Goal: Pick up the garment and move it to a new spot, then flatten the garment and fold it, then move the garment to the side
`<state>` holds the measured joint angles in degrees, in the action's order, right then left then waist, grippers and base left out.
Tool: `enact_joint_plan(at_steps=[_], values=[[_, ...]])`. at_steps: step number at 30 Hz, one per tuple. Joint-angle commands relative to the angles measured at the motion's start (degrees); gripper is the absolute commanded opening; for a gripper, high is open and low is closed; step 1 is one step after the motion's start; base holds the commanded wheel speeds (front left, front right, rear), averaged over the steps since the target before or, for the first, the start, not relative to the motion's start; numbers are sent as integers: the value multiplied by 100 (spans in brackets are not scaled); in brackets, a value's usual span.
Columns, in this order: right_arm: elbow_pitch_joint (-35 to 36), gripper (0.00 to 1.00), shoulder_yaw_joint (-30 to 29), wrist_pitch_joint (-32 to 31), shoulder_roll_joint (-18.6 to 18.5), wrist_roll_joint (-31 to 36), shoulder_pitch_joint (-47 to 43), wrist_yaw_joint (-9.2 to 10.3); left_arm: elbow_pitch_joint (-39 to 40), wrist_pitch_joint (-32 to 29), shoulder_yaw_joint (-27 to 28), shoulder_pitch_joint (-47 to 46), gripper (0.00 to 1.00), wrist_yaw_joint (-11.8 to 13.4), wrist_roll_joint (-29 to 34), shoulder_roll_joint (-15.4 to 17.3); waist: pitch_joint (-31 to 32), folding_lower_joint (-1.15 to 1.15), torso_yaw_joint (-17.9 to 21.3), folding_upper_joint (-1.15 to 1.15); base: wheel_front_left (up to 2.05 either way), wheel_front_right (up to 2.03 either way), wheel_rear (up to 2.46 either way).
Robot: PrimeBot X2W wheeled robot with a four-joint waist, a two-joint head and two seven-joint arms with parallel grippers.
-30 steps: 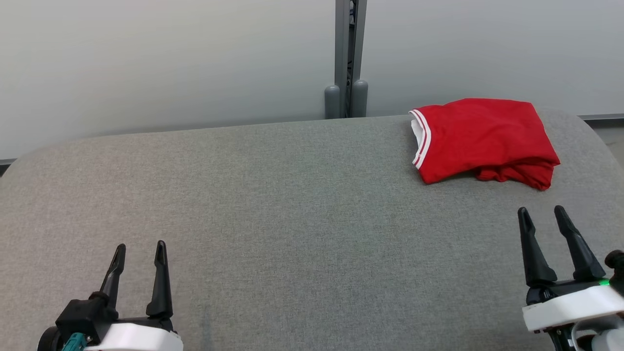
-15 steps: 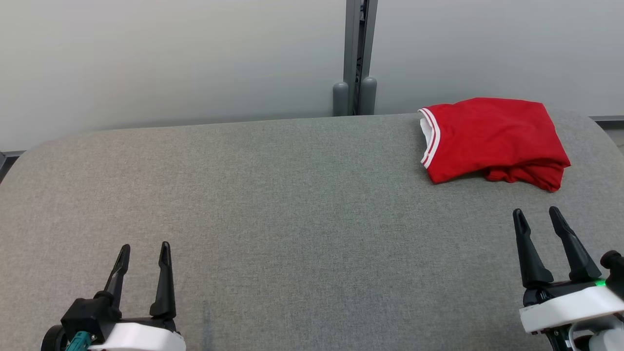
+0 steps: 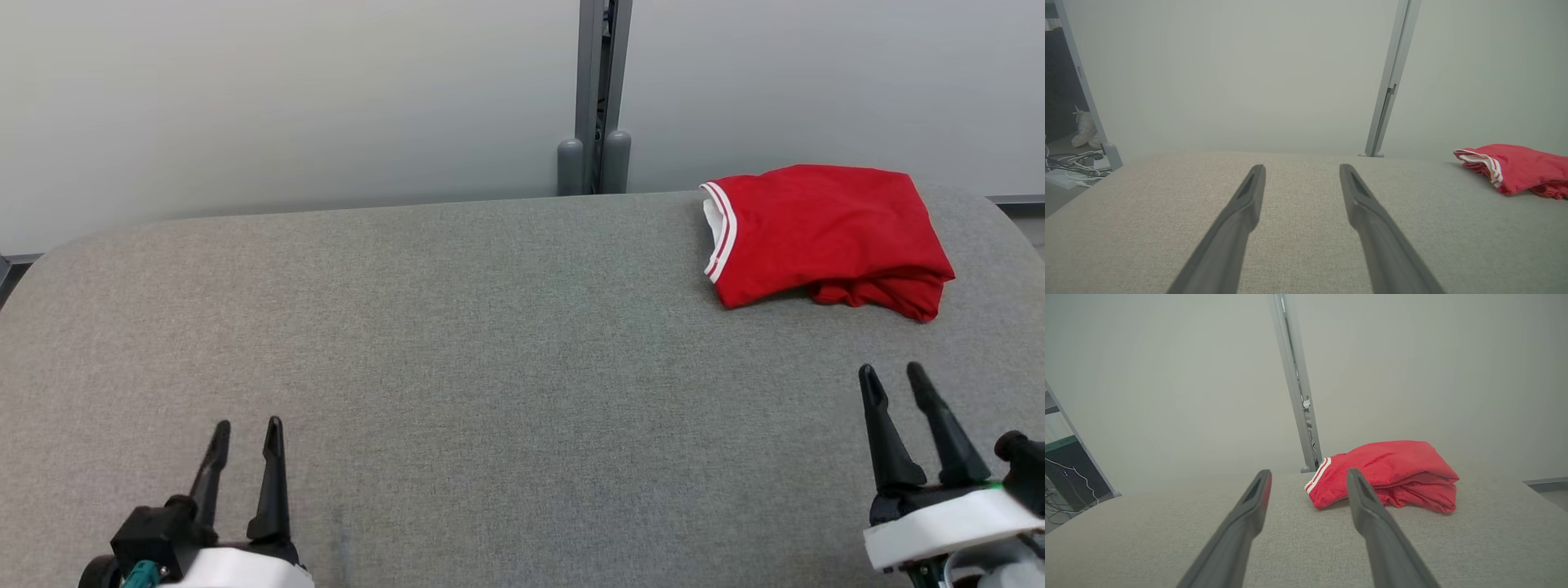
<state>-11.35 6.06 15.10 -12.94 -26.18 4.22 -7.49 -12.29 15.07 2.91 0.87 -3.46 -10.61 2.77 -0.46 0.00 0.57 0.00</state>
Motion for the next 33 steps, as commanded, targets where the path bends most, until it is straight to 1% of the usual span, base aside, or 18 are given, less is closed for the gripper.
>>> enact_joint_plan(at_steps=[1, 6, 24, 25, 33], values=[[-73, 0, 14, -4, 46, -4, -46, 0, -83, -5, -3, 35, 0, 0, -6, -19, 0, 0, 0, 0, 0, 0, 0], [-262, 0, 35, -21, 186, -42, -216, 0, -311, -60, -12, 162, 0, -3, -56, -67, 0, 0, 0, 0, 0, 0, 0], [-379, 0, -451, -673, 343, -1567, 13, 0, -382, -370, -128, -180, 0, -100, -1985, -42, 2, 0, -8, 0, 0, 0, 0], [-392, 0, -502, -737, 359, -1716, 32, 0, -388, -399, -139, -209, 0, -109, -2175, -40, 2, 0, -9, 0, 0, 0, 0], [-438, 0, -689, -985, 420, -2280, 119, 0, -415, -516, -180, -333, 0, -145, -2893, -31, 2, 0, -13, 0, 0, 0, 0]])
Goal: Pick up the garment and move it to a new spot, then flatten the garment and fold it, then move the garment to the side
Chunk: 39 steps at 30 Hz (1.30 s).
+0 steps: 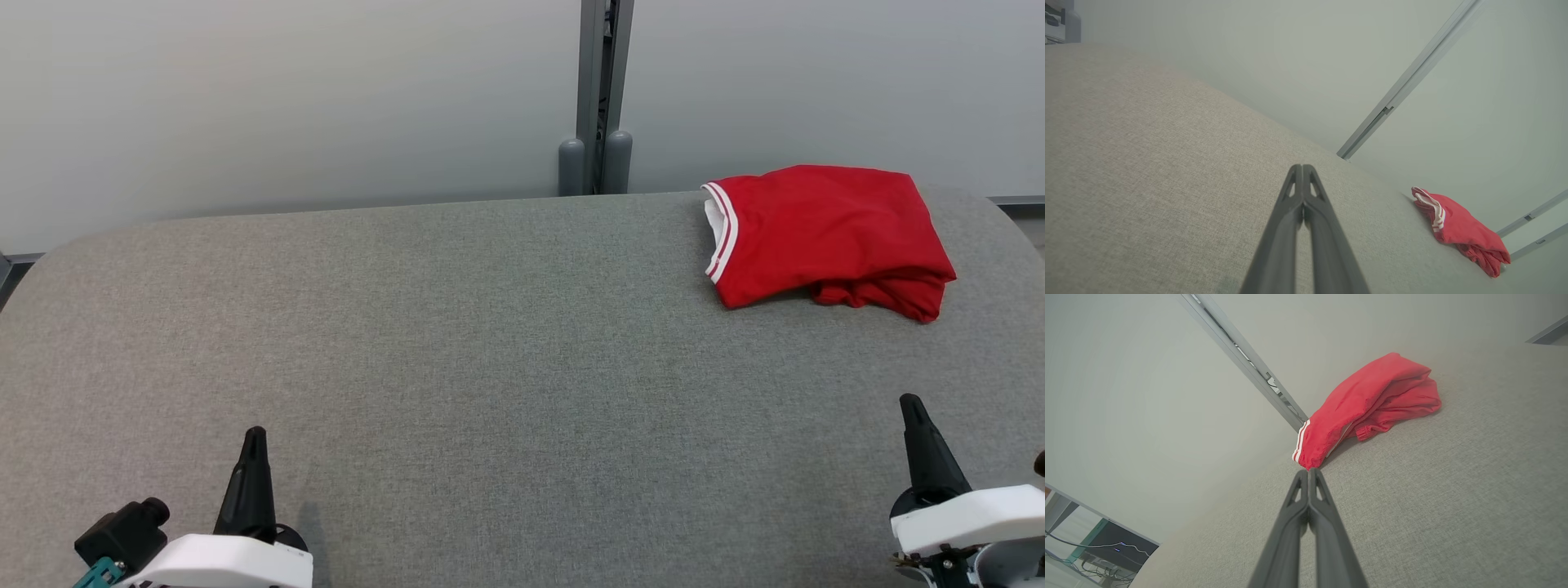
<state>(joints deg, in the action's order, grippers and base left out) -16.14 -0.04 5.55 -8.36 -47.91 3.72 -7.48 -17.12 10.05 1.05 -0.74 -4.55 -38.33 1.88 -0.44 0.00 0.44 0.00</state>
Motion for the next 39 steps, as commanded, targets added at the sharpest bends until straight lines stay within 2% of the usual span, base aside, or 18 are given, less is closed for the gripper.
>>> enact_joint_plan(at_steps=[1, 39], values=[[36, 0, -102, -60, -32, -175, 178, -1, 66, -29, 0, -189, 0, -40, -205, 59, 0, 0, -1, 0, 0, 0, 0], [-134, 0, -805, -983, 210, -2210, 486, -2, -41, -455, -151, -655, 0, -172, -2823, 85, 3, 0, -18, 0, 0, 0, 0]])
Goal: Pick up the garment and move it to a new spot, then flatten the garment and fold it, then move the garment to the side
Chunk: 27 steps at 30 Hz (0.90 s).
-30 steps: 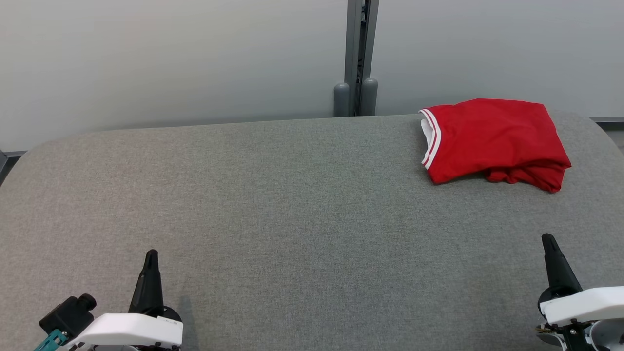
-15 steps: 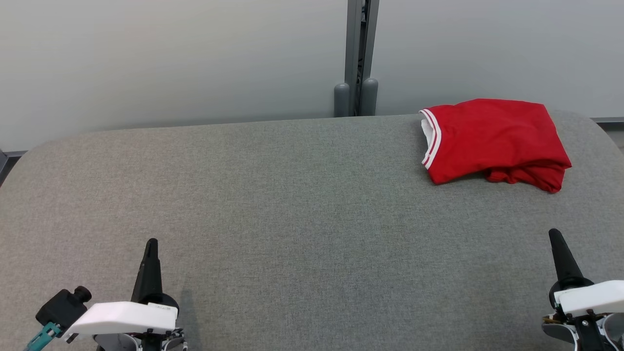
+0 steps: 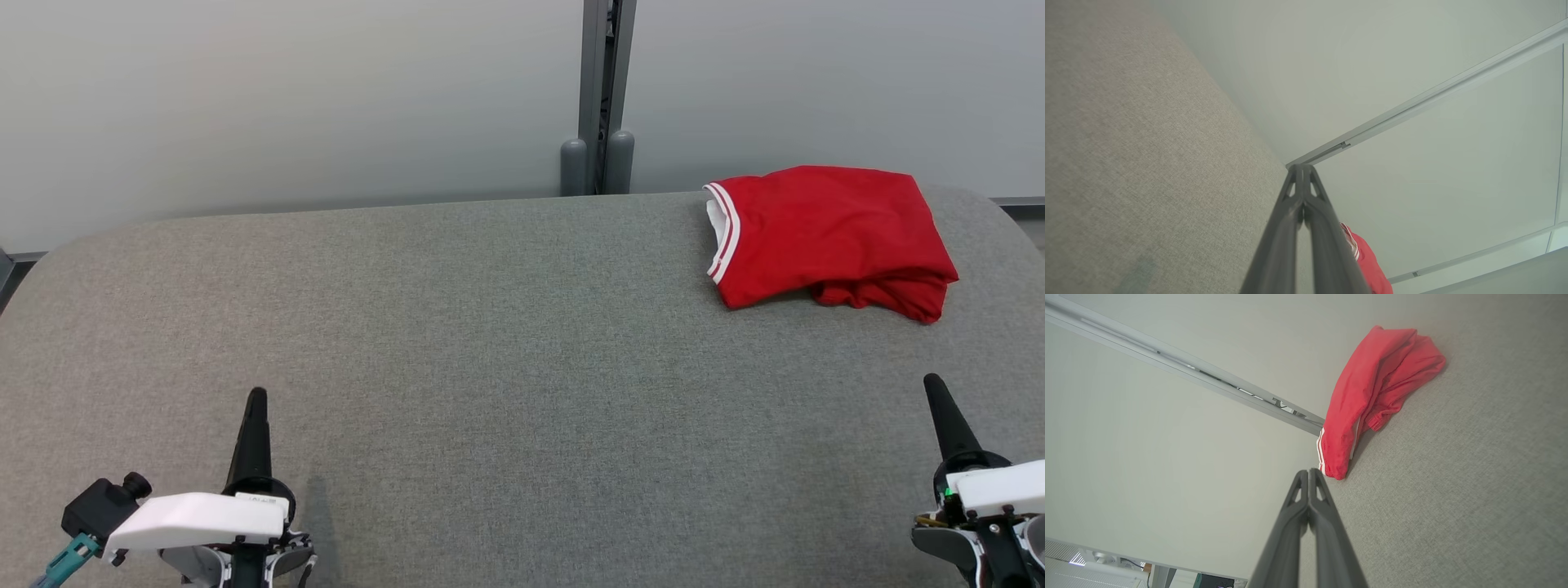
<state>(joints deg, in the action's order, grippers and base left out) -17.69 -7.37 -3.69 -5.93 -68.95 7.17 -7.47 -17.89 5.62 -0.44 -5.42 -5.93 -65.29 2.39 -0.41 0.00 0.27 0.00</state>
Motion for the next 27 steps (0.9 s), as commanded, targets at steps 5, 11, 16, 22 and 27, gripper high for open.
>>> enact_joint_plan(at_steps=[5, 11, 16, 22, 27], values=[[1, 0, -143, -163, -2, -328, 167, -4, 23, -61, -17, -223, 0, -53, -413, 37, 0, 0, -3, 0, 0, 0, 0], [-23, 0, -242, -278, 32, -583, 211, -6, 10, -114, -37, -299, 0, -70, -741, 40, 1, 0, -5, 0, 0, 0, 0], [-39, 0, -307, -370, 61, -787, 231, -6, -3, -157, -53, -320, 0, -77, -1000, 43, 1, 0, -8, 0, 0, 0, 0], [-53, 0, -380, -468, 84, -980, 261, -7, -13, -202, -68, -384, 0, -94, -1258, 45, 1, 0, -10, 0, 0, 0, 0], [-64, 0, -450, -547, 106, -1164, 294, -6, -21, -246, -84, -419, 0, -109, -1495, 48, 2, 0, -12, 0, 0, 0, 0]])
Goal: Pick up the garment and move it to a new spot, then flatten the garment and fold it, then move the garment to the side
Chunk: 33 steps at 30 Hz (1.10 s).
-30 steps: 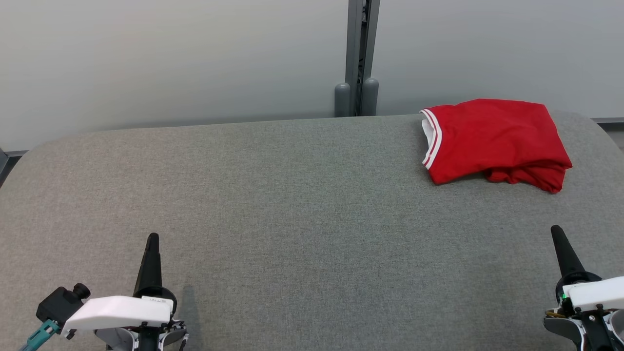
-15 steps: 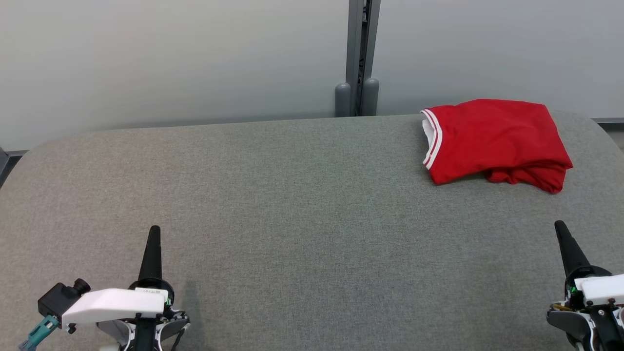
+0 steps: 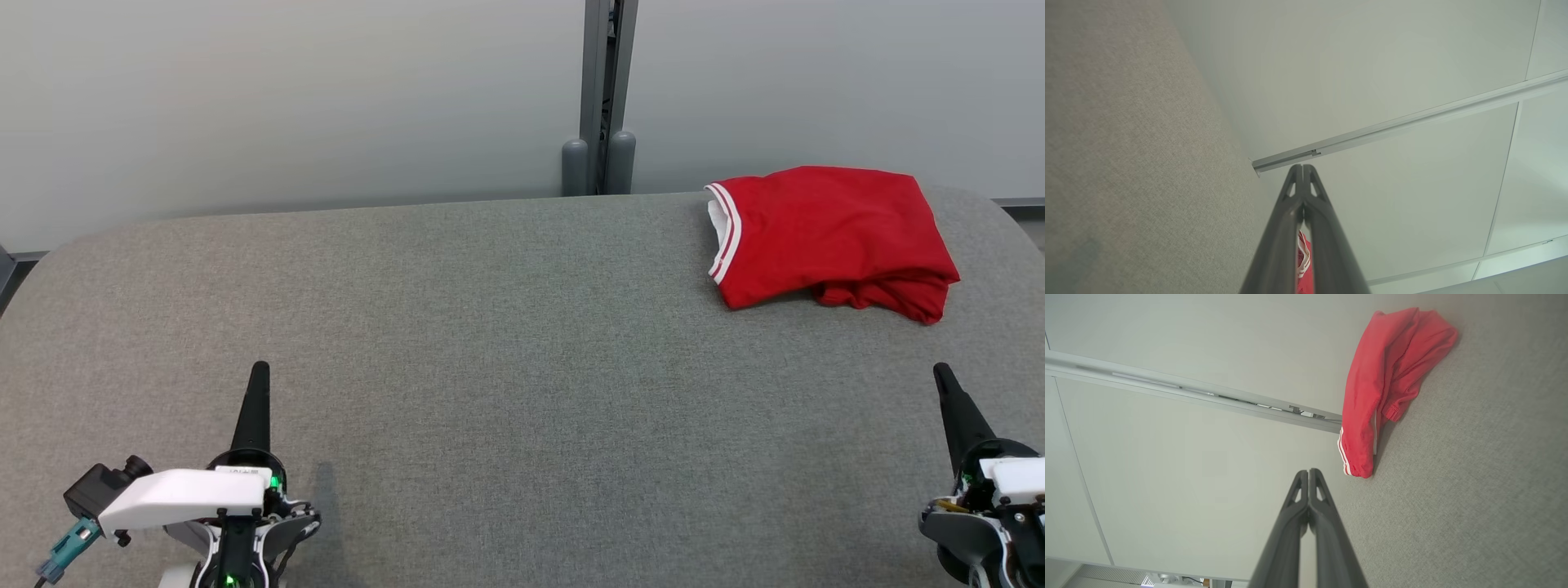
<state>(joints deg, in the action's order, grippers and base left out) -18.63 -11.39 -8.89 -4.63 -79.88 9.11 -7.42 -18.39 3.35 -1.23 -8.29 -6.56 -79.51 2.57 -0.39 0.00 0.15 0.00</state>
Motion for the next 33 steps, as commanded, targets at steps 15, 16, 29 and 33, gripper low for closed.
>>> enact_joint_plan(at_steps=[15, 16, 29, 33], values=[[-15, 0, -235, -273, 46, -585, 169, -11, -5, -124, -45, -224, 0, -73, -738, 38, 1, 0, -7, 0, 0, 0, 0], [-18, 0, -244, -289, 51, -611, 177, -11, -7, -131, -48, -232, 0, -77, -787, 39, 1, 0, -7, 0, 0, 0, 0], [-62, 0, -404, -487, 113, -1036, 223, -12, -34, -216, -79, -320, 0, -107, -1333, 45, 2, 0, -14, 0, 0, 0, 0], [-70, 0, -417, -514, 124, -1106, 232, -12, -37, -232, -83, -345, 0, -110, -1413, 46, 2, 0, -15, 0, 0, 0, 0]])
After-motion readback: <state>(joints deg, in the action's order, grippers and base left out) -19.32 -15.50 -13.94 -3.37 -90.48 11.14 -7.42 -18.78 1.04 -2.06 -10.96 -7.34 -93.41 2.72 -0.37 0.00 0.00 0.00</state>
